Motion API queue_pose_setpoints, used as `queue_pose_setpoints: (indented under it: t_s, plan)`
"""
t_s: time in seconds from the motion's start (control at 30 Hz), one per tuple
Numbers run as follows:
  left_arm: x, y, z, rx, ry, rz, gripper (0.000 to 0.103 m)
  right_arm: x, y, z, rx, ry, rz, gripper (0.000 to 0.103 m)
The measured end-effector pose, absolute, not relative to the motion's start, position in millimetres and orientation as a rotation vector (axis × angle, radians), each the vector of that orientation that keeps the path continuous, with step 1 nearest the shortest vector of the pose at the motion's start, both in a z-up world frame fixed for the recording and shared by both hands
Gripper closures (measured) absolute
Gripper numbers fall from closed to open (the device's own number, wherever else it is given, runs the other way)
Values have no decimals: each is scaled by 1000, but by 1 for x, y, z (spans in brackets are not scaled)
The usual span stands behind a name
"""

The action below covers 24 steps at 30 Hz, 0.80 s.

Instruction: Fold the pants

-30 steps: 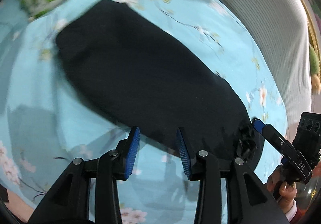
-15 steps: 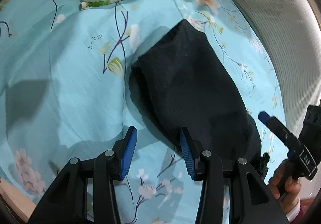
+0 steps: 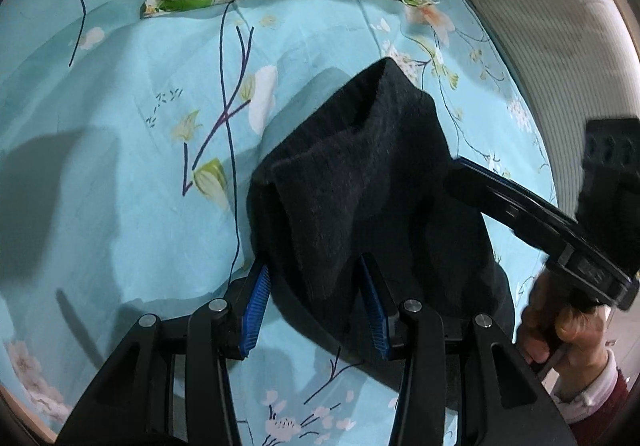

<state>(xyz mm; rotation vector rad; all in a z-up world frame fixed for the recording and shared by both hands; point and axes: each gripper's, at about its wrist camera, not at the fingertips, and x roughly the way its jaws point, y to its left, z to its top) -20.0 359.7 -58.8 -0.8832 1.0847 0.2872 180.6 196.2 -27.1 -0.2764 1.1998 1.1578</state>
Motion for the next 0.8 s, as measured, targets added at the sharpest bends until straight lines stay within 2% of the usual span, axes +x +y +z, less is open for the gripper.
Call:
queue_pose_setpoints:
  t_s: [0.17,0.2,0.27,0.37,0.8]
  plan:
    - [-17,366,-59,-892,1062,302,63,194,222,-48,-289,1255,1172,53]
    - [-16,368,-59,-888,1052,310,70,195,225,-50,-292,1260,1179,54]
    - [-15,371,-60,-893,1046,306,77,195,228,-50,-303,1254,1193,70]
    - [-16,371,-55,-891,1029,283,84,189,225,-43,-307,1232,1201,78]
    - [-17,323,29,-760,920,152,87,172,157,32,-74,1111,1234,81]
